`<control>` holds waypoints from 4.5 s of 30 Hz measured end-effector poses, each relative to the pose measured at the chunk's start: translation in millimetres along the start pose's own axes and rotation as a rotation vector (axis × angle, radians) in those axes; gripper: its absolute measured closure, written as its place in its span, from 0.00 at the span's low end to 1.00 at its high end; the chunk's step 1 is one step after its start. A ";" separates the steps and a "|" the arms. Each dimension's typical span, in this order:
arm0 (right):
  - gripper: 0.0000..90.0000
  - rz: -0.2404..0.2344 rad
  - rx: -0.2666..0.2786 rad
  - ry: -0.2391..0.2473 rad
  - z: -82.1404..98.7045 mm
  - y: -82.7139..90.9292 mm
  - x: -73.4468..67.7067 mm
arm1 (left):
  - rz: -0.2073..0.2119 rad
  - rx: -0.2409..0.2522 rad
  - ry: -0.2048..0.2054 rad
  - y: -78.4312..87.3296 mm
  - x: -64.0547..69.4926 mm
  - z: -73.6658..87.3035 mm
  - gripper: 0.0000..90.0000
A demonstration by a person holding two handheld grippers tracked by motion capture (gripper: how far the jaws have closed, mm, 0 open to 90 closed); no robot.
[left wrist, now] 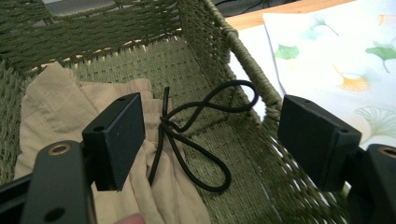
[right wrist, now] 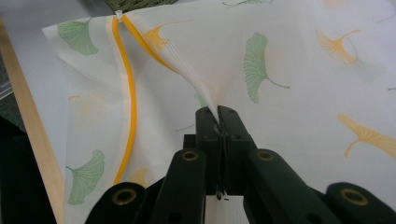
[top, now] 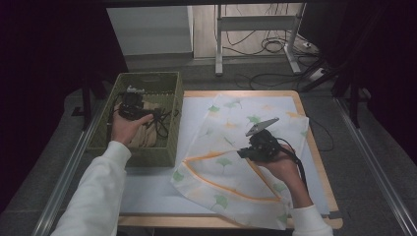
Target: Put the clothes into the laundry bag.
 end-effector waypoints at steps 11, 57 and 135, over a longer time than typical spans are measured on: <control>0.97 0.004 0.006 -0.001 -0.3 1.7 1.2 | -0.007 -0.020 0.002 -4.3 -9.6 -9.7 0.25; 0.97 0.007 -0.019 0.016 1.6 -4.0 -0.6 | -0.029 -0.209 0.113 -57.8 -49.3 42.7 0.14; 0.97 0.040 -0.011 0.006 1.9 -1.3 4.4 | -0.157 -0.548 0.116 -87.7 -68.1 76.1 0.73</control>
Point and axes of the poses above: each handheld gripper's, and its own axes: y roughly backward along the jaws, z roughly out of its underside, x roughly to its right, the point moved 9 cm from there along -y, roughly forward along the jaws, and after that the axes turned 1 degree about y, right-handed, at the moved point
